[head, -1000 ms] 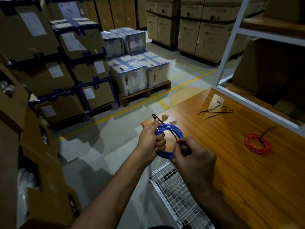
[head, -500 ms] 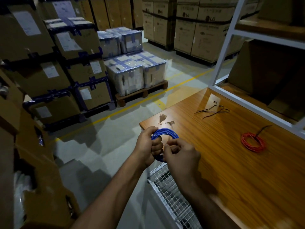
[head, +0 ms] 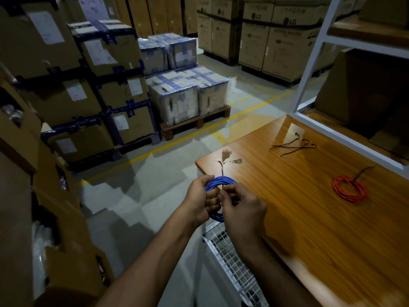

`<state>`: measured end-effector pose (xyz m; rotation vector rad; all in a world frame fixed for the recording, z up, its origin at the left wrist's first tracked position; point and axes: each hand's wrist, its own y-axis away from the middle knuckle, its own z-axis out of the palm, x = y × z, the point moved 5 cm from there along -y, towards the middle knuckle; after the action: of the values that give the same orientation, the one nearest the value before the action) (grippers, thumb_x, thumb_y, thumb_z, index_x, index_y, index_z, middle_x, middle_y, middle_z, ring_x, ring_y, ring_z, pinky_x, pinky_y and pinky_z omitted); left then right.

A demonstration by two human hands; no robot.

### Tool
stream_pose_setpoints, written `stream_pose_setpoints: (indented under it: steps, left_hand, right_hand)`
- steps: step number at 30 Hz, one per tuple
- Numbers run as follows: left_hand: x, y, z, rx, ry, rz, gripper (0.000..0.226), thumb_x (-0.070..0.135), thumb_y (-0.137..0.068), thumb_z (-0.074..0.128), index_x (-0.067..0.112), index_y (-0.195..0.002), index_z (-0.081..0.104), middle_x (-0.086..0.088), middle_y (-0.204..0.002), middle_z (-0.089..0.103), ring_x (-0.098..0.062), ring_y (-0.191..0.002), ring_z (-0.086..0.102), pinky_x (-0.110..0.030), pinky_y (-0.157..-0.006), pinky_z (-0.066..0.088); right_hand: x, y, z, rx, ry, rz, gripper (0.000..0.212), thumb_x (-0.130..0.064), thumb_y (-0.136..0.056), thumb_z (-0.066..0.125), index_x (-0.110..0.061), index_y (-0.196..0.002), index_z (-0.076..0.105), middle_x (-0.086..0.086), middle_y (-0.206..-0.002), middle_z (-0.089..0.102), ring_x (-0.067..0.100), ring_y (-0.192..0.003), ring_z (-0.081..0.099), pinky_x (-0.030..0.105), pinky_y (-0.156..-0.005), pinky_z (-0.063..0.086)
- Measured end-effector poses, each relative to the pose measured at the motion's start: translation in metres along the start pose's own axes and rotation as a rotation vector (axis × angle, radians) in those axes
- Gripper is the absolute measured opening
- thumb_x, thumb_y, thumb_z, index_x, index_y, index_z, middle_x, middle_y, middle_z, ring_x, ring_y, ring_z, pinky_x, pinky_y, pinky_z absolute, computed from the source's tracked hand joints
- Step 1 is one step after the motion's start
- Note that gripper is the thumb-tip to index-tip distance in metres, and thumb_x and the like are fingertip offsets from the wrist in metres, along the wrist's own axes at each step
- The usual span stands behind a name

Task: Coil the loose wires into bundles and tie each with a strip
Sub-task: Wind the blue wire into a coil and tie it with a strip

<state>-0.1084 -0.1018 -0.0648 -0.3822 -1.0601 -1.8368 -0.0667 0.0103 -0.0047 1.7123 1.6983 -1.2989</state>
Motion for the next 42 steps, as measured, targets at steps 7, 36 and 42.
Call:
stream_pose_setpoints:
  steps: [7,36,42]
  left_hand:
    - [0.003,0.005,-0.009,0.150,-0.064,0.001,0.043,0.033,-0.098,0.050,0.012,-0.061,0.052,0.003,-0.042,0.044,-0.013,-0.042,0.042,-0.018,-0.032,0.027]
    - [0.035,-0.015,0.029,0.105,-0.390,0.316,0.033,0.025,-0.100,0.056,0.018,-0.073,0.039,-0.006,-0.060,0.029,-0.012,-0.048,0.023,-0.025,-0.045,0.015]
    - [0.035,-0.008,0.039,0.089,-0.445,0.306,0.026,0.021,-0.100,0.056,0.012,-0.078,0.046,-0.001,-0.052,0.030,-0.013,-0.040,0.022,-0.021,-0.041,0.018]
  right_hand:
    - [0.004,0.007,0.007,-0.096,-0.034,0.071,0.014,-0.016,-0.083,0.078,-0.023,-0.094,0.075,-0.013,-0.076,0.072,-0.002,-0.068,0.067,0.021,-0.063,0.059]
    - [-0.019,-0.008,-0.052,-0.513,-0.889,0.302,0.033,0.000,-0.073,0.074,-0.009,-0.105,0.073,0.013,-0.098,0.076,0.024,-0.094,0.074,0.027,-0.077,0.058]
    - [0.001,-0.061,-0.064,-0.379,-0.456,0.004,0.041,0.003,-0.089,0.065,-0.031,-0.109,0.074,-0.007,-0.096,0.067,0.016,-0.084,0.063,0.030,-0.068,0.056]
